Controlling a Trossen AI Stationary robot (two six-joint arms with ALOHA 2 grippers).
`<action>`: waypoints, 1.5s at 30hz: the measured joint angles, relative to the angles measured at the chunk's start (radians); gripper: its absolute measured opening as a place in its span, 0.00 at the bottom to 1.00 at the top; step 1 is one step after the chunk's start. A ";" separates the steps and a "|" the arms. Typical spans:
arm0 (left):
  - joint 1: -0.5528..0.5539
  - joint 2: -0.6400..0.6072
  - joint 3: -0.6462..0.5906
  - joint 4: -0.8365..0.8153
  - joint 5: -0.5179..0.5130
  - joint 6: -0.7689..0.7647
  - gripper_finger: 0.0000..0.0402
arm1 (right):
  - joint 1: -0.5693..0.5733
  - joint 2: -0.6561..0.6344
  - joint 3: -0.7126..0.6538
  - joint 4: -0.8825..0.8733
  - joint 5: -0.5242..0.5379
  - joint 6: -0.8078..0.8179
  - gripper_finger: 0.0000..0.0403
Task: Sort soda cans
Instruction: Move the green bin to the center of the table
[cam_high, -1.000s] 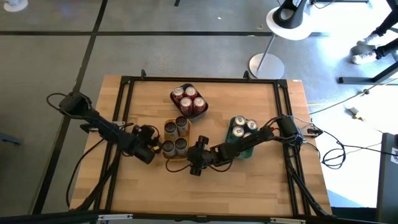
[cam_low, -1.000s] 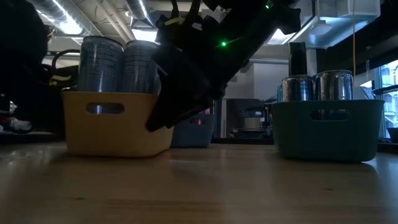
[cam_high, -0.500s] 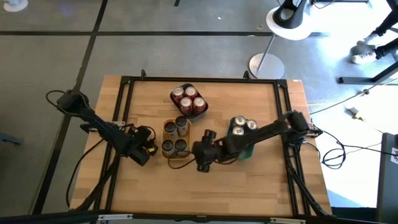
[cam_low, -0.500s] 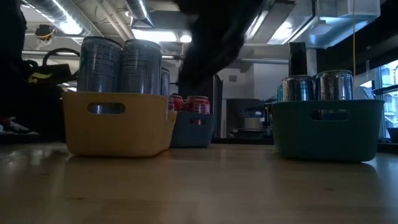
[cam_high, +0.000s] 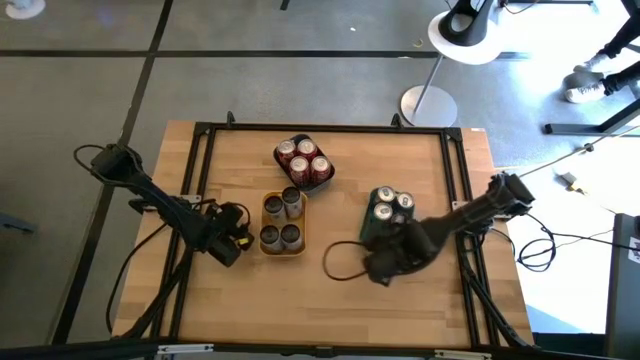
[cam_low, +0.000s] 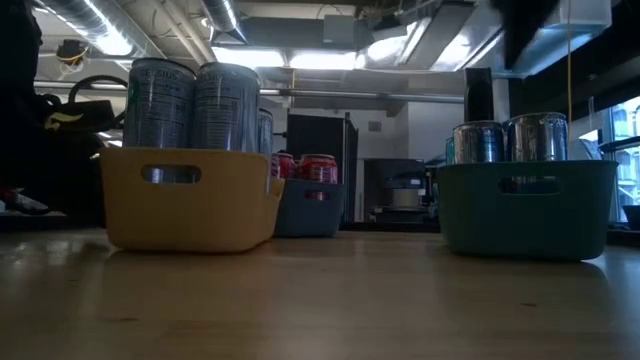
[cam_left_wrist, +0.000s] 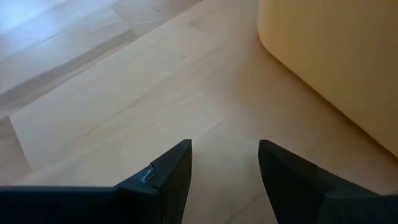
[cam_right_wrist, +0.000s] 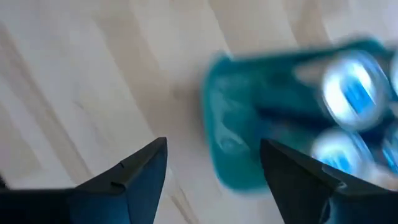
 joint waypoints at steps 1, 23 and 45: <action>0.000 0.000 0.000 0.000 0.000 0.004 0.44 | 0.014 -0.010 -0.005 -0.041 0.002 0.029 0.63; 0.000 0.000 0.000 -0.003 0.013 0.029 0.44 | 0.090 -0.540 -0.802 0.132 -0.010 0.179 0.63; -0.001 0.000 0.000 0.001 0.021 0.010 0.44 | -0.129 -0.555 -1.028 0.480 0.191 -0.330 0.63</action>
